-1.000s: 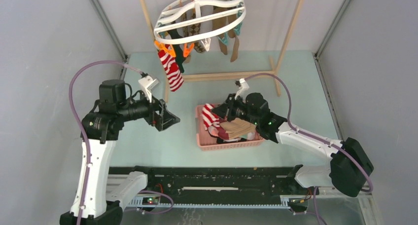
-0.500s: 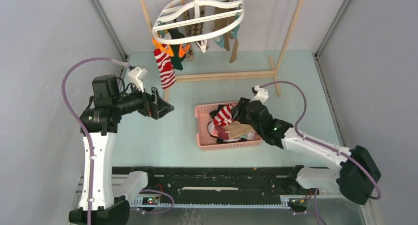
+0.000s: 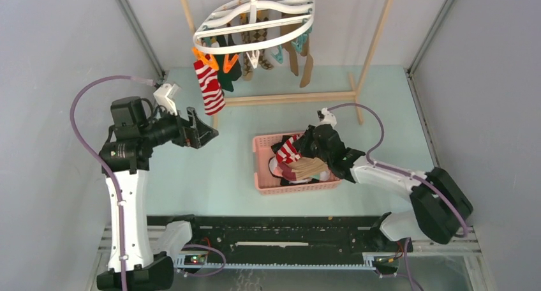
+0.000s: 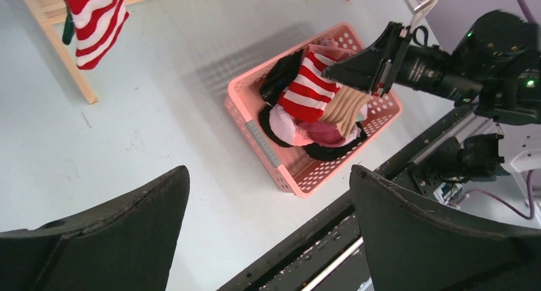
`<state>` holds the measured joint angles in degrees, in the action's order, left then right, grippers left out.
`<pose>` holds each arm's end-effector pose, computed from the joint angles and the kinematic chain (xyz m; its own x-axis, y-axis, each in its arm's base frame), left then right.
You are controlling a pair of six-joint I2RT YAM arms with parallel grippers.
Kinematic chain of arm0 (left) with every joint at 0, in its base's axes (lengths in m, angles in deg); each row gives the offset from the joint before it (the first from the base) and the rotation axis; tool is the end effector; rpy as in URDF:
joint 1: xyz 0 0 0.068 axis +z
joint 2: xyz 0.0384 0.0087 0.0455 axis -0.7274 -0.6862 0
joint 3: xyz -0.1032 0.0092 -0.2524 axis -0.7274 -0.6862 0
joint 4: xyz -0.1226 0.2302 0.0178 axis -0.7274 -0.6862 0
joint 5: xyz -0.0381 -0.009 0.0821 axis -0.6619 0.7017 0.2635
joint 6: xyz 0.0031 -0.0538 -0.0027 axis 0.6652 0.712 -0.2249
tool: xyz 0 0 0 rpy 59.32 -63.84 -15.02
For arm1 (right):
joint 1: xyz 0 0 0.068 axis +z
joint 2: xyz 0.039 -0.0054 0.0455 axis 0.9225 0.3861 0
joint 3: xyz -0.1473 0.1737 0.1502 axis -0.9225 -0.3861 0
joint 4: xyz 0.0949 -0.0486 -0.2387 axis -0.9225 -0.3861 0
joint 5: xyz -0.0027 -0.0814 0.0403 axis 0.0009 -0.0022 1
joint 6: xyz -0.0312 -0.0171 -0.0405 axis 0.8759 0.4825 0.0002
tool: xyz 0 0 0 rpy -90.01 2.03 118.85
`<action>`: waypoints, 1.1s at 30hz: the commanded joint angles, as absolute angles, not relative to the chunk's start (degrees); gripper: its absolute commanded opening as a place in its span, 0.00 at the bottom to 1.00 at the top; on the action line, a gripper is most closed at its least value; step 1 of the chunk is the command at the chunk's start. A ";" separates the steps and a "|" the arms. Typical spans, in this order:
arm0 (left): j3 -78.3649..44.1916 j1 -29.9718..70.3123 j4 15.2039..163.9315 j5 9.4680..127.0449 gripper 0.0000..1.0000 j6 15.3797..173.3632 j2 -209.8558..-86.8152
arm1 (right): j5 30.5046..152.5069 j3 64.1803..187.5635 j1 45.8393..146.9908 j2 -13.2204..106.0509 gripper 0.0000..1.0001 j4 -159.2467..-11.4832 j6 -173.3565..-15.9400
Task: Remove the socks clipped to the hanger
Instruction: Place the sock in the bin, then remove the sock from the hanger.
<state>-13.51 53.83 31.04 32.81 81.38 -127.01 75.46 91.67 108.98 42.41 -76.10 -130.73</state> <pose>0.1545 -0.0054 0.4167 -0.5539 -0.0516 -0.8310 0.4869 0.7895 -0.3736 0.2218 0.1905 0.2272 -0.6298 0.3408 -0.6980 -0.1802 0.8100 0.5581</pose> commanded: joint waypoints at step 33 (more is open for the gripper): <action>-9.96 62.73 57.85 36.27 0.94 91.88 -145.42 | 60.18 114.55 128.64 51.44 0.85 -65.56 -111.96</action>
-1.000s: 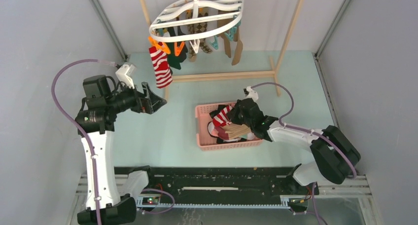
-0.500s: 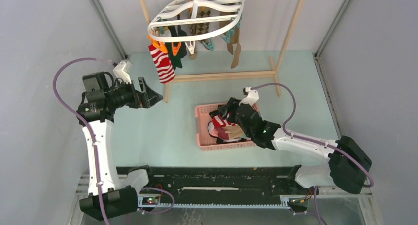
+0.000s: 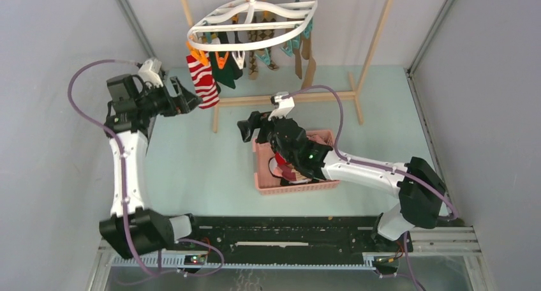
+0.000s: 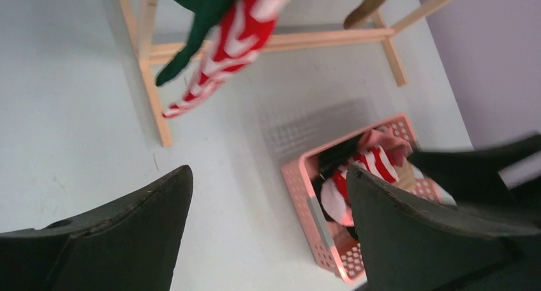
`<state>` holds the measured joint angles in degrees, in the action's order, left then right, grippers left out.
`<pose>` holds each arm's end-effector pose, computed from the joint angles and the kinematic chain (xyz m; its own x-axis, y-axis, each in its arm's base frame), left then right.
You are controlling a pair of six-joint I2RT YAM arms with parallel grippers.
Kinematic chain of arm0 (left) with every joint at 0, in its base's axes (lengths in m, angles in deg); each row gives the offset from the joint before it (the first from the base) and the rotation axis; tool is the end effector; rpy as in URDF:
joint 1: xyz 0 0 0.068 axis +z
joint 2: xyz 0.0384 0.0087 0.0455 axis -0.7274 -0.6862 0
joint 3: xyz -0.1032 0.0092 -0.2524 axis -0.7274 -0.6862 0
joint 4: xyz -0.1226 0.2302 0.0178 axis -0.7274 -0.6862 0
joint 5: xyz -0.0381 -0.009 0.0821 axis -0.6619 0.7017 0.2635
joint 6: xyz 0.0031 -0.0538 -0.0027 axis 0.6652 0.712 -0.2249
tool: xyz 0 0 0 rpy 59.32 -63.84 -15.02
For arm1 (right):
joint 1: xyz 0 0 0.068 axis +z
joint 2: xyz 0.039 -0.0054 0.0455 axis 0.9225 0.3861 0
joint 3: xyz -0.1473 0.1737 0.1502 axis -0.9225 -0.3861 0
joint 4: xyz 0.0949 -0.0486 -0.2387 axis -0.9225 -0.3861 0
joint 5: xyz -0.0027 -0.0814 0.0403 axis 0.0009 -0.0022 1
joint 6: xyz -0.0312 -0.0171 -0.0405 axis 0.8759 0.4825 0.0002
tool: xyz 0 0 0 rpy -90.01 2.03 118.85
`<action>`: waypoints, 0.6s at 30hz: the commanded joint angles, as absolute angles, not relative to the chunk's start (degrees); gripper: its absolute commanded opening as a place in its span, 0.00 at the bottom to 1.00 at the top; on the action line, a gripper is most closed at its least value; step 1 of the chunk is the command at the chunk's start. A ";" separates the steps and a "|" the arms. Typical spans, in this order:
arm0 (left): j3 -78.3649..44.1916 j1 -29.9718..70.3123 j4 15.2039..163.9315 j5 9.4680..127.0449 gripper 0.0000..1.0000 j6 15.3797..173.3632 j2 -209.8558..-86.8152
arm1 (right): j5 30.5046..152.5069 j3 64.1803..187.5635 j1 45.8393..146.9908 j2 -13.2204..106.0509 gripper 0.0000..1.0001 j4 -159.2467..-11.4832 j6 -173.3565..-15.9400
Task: Remove the socks clipped to the hanger
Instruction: Remove the sock from the hanger.
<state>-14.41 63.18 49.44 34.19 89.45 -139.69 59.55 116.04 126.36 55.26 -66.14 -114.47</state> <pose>0.2339 0.0443 0.3999 -0.5158 -0.2423 -0.8217 0.2914 0.8523 -0.4343 0.2047 0.3130 0.3219 -0.3000 0.2942 -0.9074 -0.4884 0.7697 0.4110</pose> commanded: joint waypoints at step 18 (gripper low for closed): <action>2.62 57.57 64.36 32.54 0.50 92.78 -163.19 | 59.60 103.14 130.87 34.26 0.73 -68.88 -114.81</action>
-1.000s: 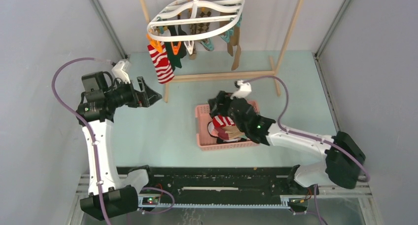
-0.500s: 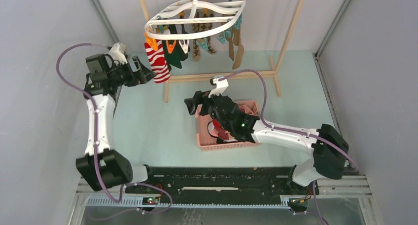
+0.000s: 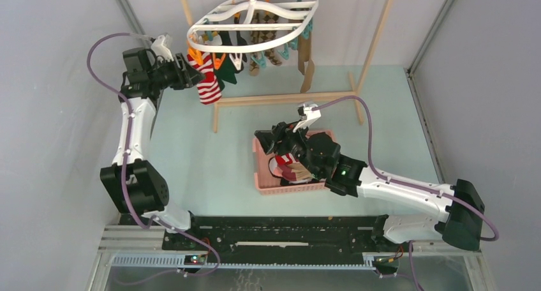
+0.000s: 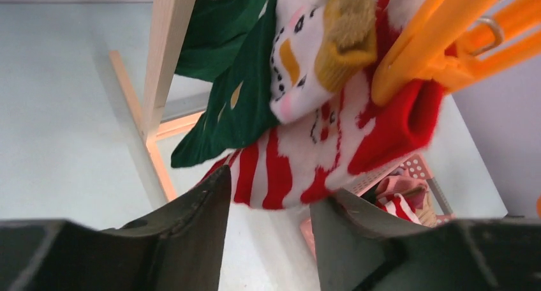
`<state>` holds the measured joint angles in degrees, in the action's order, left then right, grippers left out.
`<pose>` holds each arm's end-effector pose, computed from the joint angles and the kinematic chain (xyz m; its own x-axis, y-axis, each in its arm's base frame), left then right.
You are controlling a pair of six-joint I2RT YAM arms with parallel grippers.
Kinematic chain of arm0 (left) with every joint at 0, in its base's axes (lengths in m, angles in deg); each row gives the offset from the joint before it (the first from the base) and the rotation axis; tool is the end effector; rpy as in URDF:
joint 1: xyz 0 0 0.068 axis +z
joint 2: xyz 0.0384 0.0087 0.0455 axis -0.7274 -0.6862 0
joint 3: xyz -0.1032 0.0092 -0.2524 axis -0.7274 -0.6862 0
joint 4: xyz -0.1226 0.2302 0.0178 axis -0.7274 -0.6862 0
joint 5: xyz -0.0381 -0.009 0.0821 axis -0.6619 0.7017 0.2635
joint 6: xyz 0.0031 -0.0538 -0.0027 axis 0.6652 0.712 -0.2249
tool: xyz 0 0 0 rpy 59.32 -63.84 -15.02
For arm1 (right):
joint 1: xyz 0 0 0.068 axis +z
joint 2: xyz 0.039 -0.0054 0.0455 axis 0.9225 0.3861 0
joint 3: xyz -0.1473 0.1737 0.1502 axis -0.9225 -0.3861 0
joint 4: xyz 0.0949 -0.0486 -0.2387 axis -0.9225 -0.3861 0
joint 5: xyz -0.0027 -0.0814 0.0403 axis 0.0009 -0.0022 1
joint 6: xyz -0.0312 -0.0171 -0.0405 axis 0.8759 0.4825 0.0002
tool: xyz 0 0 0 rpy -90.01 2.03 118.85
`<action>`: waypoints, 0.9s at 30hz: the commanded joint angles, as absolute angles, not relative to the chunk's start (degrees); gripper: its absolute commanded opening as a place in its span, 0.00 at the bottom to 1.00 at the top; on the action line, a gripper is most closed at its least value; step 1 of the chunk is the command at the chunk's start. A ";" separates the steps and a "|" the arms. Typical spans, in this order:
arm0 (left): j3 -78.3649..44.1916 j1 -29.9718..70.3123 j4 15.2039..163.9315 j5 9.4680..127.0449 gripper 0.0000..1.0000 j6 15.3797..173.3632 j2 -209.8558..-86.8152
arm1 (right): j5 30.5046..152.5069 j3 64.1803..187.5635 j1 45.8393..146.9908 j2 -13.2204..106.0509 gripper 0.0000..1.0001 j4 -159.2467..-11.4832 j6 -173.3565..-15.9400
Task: Remove the socks clipped to the hanger
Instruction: Remove the sock from the hanger.
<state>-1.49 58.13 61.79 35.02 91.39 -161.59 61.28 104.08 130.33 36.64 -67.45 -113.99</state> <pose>0.3475 0.0464 0.3886 -0.4981 -0.2152 -0.8400 0.3615 0.8290 -0.4268 0.1455 0.2558 0.3470 -0.2870 0.3334 -0.8980 -0.5819 0.6840 0.4399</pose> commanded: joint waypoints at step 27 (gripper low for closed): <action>-12.56 51.11 55.12 28.48 0.01 98.63 -132.72 | 65.47 113.46 132.04 41.43 0.90 -63.46 -112.98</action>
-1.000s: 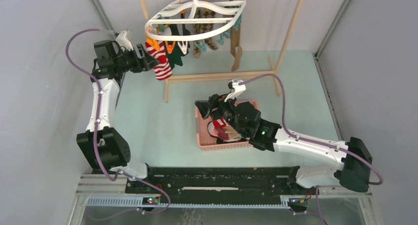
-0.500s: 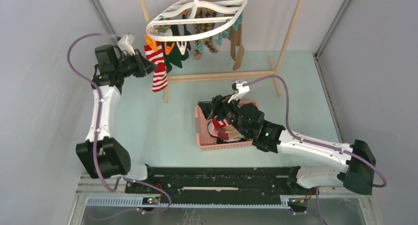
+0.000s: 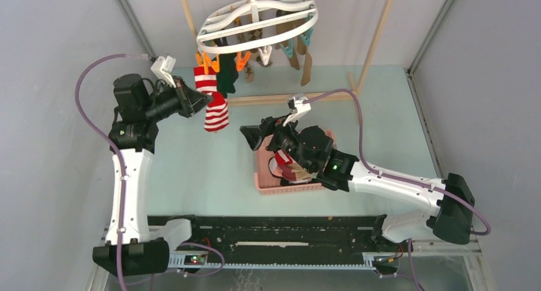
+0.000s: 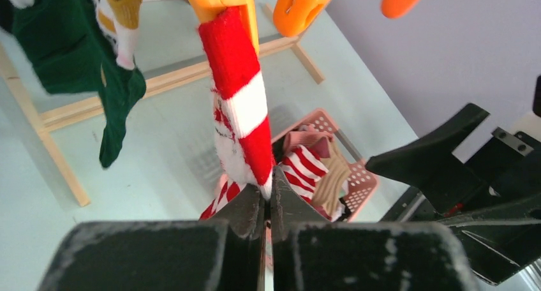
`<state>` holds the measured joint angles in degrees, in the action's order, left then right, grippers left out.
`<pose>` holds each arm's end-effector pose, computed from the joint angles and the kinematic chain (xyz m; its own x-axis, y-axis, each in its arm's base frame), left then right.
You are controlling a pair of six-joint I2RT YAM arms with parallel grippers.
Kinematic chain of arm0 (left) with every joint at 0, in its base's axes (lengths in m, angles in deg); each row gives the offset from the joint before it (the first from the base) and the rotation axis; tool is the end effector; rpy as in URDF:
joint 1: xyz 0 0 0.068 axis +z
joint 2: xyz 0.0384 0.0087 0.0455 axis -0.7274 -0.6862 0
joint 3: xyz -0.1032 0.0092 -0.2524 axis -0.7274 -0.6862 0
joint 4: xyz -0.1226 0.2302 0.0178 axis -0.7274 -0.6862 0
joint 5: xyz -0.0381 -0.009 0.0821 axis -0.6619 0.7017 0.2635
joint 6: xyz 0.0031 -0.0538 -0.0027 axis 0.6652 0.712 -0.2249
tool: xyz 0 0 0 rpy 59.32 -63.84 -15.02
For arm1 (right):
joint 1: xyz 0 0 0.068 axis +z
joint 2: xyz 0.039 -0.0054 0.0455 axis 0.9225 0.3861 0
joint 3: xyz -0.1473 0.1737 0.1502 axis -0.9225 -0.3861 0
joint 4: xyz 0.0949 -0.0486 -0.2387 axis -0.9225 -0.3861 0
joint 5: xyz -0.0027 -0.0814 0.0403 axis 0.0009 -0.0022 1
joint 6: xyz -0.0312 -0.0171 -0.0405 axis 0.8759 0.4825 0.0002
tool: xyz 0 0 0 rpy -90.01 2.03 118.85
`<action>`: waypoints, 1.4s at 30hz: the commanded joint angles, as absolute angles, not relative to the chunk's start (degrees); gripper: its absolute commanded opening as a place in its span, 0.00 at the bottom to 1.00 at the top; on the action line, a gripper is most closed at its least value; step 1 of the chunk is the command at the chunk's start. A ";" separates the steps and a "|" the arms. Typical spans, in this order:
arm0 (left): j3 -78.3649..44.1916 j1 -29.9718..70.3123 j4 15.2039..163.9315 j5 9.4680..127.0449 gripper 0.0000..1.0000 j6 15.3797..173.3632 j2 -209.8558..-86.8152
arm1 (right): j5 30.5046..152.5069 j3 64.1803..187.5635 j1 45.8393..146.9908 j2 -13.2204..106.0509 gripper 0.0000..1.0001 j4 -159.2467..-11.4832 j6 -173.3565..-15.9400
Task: Remove the socks clipped to the hanger
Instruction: Remove the sock from the hanger.
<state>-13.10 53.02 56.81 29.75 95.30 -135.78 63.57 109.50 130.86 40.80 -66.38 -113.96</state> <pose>0.2196 -0.0017 0.4339 -0.4227 -0.1963 -0.8848 0.5365 0.7326 -0.4189 0.1504 0.2749 0.3623 -0.2866 0.3512 -0.8914 -0.6231 0.6384 0.4519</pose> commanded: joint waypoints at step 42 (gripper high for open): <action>-12.29 40.77 50.29 43.45 0.75 107.41 -125.41 | 88.50 124.08 125.12 53.68 0.00 -60.14 -116.35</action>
